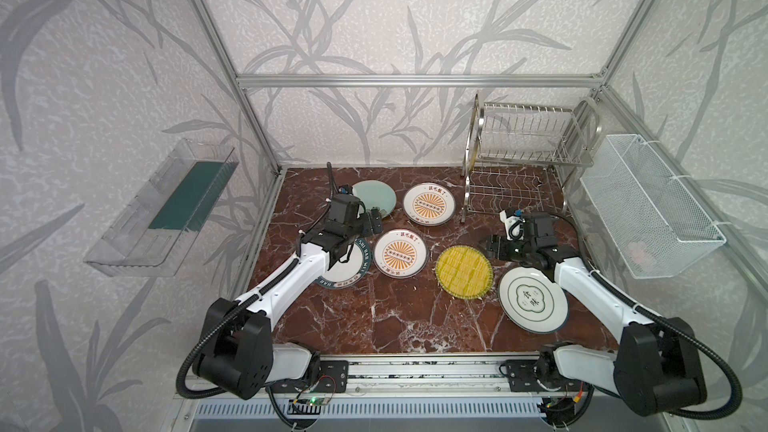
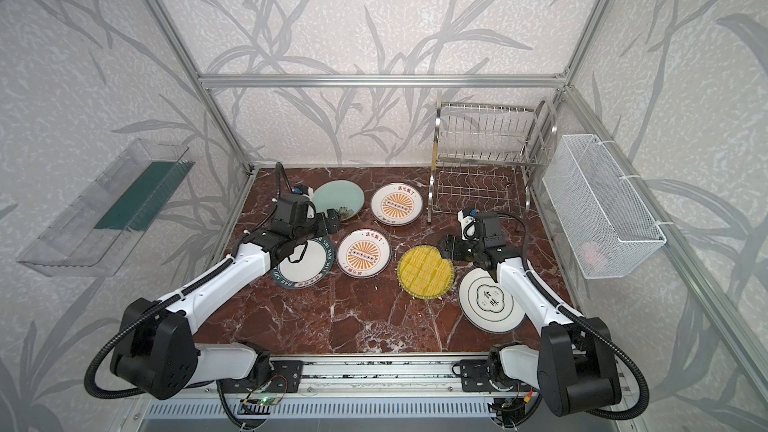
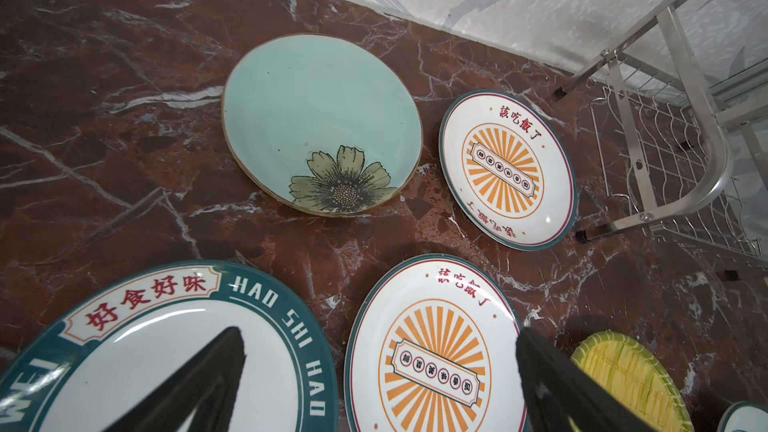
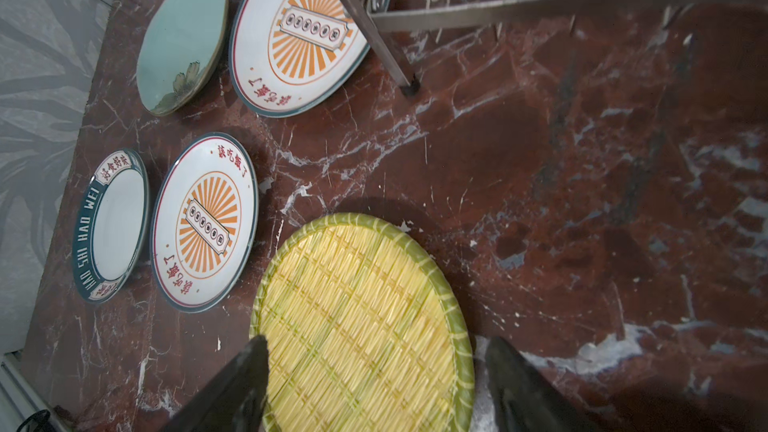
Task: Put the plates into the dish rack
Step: 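Lower the right gripper to the bamboo tray's edge while the left arm reaches forward, then grip the bamboo tray's rim with the right gripper and tilt it up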
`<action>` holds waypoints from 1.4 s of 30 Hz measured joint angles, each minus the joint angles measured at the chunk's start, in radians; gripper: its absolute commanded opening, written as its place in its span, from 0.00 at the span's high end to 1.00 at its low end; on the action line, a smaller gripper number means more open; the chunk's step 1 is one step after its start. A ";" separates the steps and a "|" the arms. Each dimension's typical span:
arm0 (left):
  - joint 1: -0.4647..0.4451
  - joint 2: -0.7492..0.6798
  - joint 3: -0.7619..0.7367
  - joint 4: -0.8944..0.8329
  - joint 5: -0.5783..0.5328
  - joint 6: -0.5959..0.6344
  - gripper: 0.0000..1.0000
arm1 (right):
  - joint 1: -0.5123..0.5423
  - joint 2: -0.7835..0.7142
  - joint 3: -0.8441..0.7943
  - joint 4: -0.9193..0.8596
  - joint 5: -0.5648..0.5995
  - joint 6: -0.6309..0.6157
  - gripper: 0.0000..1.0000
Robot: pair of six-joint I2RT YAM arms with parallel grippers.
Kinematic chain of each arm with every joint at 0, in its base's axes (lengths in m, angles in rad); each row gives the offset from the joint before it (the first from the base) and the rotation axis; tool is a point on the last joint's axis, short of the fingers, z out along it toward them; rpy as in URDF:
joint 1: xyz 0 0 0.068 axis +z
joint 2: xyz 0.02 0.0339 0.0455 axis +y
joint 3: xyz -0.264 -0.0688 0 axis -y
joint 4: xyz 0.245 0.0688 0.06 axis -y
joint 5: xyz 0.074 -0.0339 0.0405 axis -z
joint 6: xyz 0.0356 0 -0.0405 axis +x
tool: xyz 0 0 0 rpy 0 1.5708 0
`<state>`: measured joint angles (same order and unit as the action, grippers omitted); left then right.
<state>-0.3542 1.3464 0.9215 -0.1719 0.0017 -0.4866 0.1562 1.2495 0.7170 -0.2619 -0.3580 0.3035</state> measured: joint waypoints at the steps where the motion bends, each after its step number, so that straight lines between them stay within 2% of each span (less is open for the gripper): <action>1: 0.000 0.003 0.000 0.000 0.003 -0.002 0.01 | 0.000 0.005 -0.005 -0.008 -0.001 0.002 0.28; 5: -0.002 0.015 0.006 -0.001 0.020 -0.007 0.01 | 0.000 0.038 -0.025 -0.029 -0.002 0.007 0.32; 9: -0.004 0.025 0.018 0.000 0.035 -0.011 0.01 | -0.002 0.095 -0.026 -0.039 -0.002 0.002 0.41; 16: -0.005 0.032 0.028 -0.003 0.045 -0.012 0.01 | -0.022 0.190 -0.026 -0.052 -0.010 -0.001 0.42; 28: -0.005 0.064 0.063 -0.027 0.053 -0.012 0.01 | -0.026 0.224 -0.026 -0.049 -0.041 0.005 0.47; 42: -0.005 0.095 0.103 -0.063 0.079 -0.012 0.01 | -0.044 0.253 -0.026 -0.015 -0.057 0.022 0.64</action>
<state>-0.3592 1.4418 1.0248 -0.2352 0.0811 -0.4988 0.1120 1.5028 0.6907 -0.2768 -0.4149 0.3252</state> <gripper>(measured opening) 0.993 0.366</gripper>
